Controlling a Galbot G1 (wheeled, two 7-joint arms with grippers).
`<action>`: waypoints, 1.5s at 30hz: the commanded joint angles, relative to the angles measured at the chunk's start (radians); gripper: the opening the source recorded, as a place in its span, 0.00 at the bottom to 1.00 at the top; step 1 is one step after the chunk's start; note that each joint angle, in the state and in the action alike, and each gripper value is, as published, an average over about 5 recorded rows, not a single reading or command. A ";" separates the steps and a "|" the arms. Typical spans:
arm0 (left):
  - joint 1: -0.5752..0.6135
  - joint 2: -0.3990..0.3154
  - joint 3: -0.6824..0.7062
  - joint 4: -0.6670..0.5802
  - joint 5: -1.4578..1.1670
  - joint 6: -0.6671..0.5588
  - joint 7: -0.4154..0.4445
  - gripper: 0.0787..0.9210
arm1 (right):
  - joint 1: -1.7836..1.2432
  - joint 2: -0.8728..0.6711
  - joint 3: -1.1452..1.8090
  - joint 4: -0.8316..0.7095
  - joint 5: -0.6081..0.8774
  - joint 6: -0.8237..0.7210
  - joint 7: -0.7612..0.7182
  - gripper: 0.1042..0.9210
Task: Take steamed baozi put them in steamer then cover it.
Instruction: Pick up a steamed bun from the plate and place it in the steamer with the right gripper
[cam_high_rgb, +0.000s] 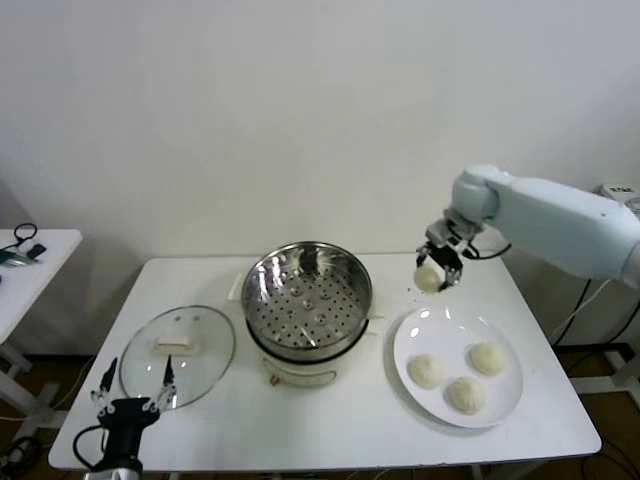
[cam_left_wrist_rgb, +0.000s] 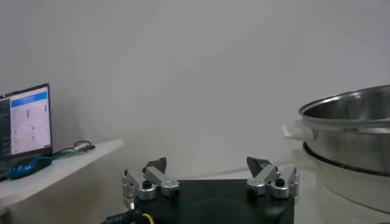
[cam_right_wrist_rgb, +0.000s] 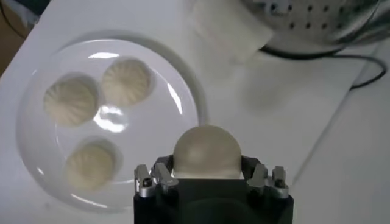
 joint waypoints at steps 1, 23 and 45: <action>0.006 0.002 -0.002 -0.003 -0.001 0.001 0.000 0.88 | 0.141 0.174 -0.021 0.020 -0.019 0.184 -0.042 0.74; 0.015 0.025 -0.021 0.001 -0.031 0.001 0.001 0.88 | -0.183 0.526 0.202 -0.204 -0.514 0.409 0.001 0.75; 0.008 0.020 -0.014 0.019 -0.029 -0.002 0.001 0.88 | -0.307 0.563 0.283 -0.288 -0.735 0.456 0.050 0.76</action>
